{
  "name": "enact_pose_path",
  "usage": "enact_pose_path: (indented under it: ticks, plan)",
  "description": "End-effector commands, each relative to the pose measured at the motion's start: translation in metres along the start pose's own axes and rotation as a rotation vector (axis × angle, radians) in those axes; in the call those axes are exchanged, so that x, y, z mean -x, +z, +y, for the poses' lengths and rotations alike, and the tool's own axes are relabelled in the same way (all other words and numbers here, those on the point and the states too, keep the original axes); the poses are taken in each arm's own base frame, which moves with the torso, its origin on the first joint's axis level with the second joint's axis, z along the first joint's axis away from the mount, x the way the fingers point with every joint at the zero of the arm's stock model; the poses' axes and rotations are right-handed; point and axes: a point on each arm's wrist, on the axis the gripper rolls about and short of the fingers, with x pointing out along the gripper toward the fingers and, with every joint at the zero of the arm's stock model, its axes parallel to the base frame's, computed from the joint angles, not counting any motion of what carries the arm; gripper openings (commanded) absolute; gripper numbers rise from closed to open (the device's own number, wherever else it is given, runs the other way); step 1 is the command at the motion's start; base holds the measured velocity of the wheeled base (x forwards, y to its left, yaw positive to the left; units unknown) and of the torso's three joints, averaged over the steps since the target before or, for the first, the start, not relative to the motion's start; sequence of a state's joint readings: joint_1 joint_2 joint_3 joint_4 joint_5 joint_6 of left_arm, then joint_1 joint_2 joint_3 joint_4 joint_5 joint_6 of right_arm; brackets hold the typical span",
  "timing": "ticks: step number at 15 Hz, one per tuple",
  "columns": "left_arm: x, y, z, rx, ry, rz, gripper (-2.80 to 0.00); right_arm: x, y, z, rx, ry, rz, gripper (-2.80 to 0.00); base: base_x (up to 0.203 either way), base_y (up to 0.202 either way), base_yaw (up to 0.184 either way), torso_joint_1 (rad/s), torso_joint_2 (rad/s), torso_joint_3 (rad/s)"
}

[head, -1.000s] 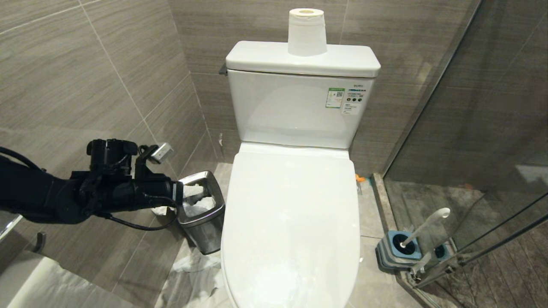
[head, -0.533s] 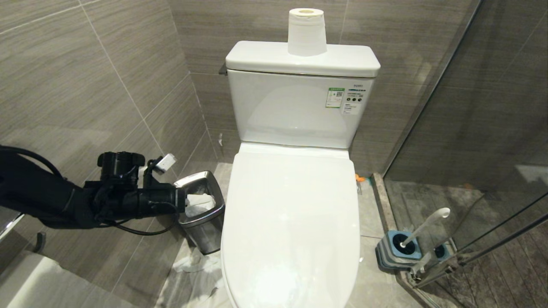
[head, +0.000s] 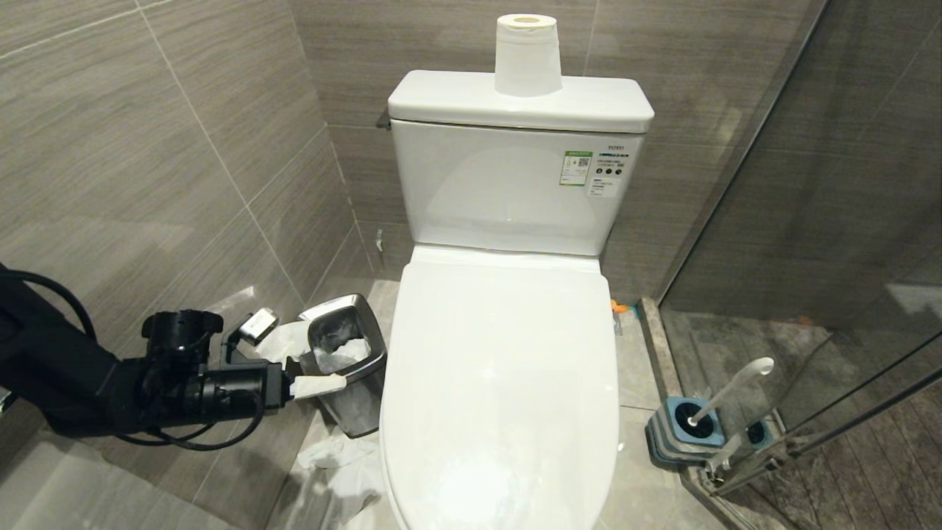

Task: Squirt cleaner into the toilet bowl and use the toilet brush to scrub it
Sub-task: Use the left hand to lift the toilet lid slightly

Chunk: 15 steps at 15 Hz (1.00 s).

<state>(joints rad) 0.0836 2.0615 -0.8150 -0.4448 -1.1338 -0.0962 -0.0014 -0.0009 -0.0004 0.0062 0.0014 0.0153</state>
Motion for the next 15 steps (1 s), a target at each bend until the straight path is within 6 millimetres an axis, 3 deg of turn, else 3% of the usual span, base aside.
enact_pose_path:
  ticks: [1, 3, 4, 9, 15]
  plan:
    - [0.002, -0.014, -0.001, 0.020, -0.007, 0.008, -2.80, 0.000, 0.000, 0.000, 0.000, 0.000, 0.000, -2.80, 0.000, 0.000, 0.000, 0.000, 0.00, 0.000]
    - [0.003, -0.024, -0.003, 0.020, -0.009, 0.010, -2.80, 0.000, 0.000, 0.000, 0.000, 0.000, 0.000, -2.80, 0.000, 0.000, 0.000, 0.000, 0.00, 0.000]
    - [0.003, -0.030, -0.004, 0.026, -0.009, 0.013, 0.00, 0.000, 0.000, 0.000, 0.000, 0.000, 0.001, -2.80, 0.000, 0.000, 0.000, 0.000, 0.00, 0.000]
    - [0.012, -0.055, -0.022, 0.068, -0.099, 0.038, 0.00, 0.000, 0.000, 0.000, 0.000, 0.000, 0.000, -2.80, 0.000, 0.000, 0.000, 0.000, 0.00, 0.000]
    - [0.003, -0.061, -0.020, 0.003, -0.119, 0.043, 0.00, 0.000, 0.000, 0.000, 0.000, 0.000, 0.001, -2.80, 0.000, 0.000, 0.000, 0.000, 0.00, 0.000]
